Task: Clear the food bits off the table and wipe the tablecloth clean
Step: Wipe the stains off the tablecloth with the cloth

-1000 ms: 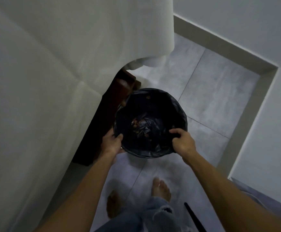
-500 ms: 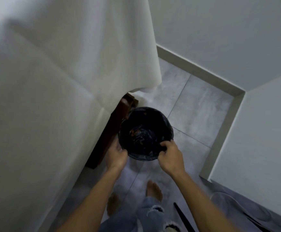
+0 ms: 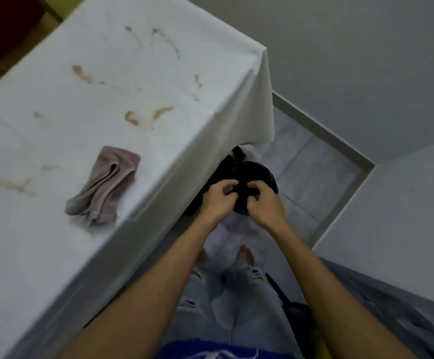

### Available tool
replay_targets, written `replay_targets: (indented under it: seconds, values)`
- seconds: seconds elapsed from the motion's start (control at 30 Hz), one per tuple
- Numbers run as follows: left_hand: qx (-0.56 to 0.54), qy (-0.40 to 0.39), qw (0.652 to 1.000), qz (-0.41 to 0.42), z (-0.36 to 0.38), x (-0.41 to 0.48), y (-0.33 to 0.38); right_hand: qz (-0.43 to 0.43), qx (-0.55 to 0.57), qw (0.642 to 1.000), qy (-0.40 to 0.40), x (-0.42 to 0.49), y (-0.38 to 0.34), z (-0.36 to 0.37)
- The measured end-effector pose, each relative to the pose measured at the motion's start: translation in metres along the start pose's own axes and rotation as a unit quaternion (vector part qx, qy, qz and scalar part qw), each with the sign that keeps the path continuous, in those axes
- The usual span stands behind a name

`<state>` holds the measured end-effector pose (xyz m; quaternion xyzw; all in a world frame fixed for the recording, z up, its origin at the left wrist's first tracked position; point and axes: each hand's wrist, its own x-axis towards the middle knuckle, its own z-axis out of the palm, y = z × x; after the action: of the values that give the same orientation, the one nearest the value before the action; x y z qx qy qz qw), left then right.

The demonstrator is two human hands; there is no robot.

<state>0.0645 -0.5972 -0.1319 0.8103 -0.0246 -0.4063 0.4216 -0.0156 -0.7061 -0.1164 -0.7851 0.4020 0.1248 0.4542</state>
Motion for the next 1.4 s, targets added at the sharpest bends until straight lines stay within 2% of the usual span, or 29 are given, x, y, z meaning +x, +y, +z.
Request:
replay_targets:
  seconds: [0.2,0.43,0.5,0.63,0.73,0.8,0.87,1.0,1.2,1.4]
  values:
    - [-0.079,0.06,0.994,0.039,-0.06,-0.073,0.021,-0.076,0.013,0.996,-0.038,-0.047,-0.063,-0.013]
    - [-0.19,0.238,0.952,0.021,-0.142,-0.134,0.011,-0.137,-0.011,0.979,-0.147,-0.067,-0.144,0.014]
    - [-0.176,0.301,0.937,0.027,-0.164,-0.141,0.01,-0.143,-0.016,0.975,-0.171,-0.069,-0.162,0.027]
    - [-0.06,0.384,0.921,0.033,-0.195,-0.138,0.013,-0.138,-0.009,0.967,-0.215,-0.071,-0.189,0.05]
    - [0.078,0.363,0.927,0.057,-0.207,-0.121,0.008,-0.143,-0.014,0.967,-0.21,-0.066,-0.201,0.064]
    - [0.179,0.325,0.928,0.039,-0.212,-0.109,0.0,-0.139,-0.02,0.969,-0.201,-0.064,-0.204,0.07]
    - [0.208,0.301,0.93,0.024,-0.217,-0.104,-0.005,-0.129,-0.024,0.972,-0.194,-0.064,-0.208,0.072]
    - [0.139,0.309,0.94,0.048,-0.233,-0.101,-0.007,-0.101,-0.017,0.978,-0.181,-0.067,-0.218,0.076]
    - [0.03,0.34,0.94,0.02,-0.257,-0.101,-0.01,-0.088,-0.015,0.983,-0.159,-0.056,-0.232,0.102]
    - [-0.072,0.362,0.929,-0.041,-0.267,-0.109,-0.021,-0.068,-0.023,0.989,-0.13,-0.05,-0.247,0.123]
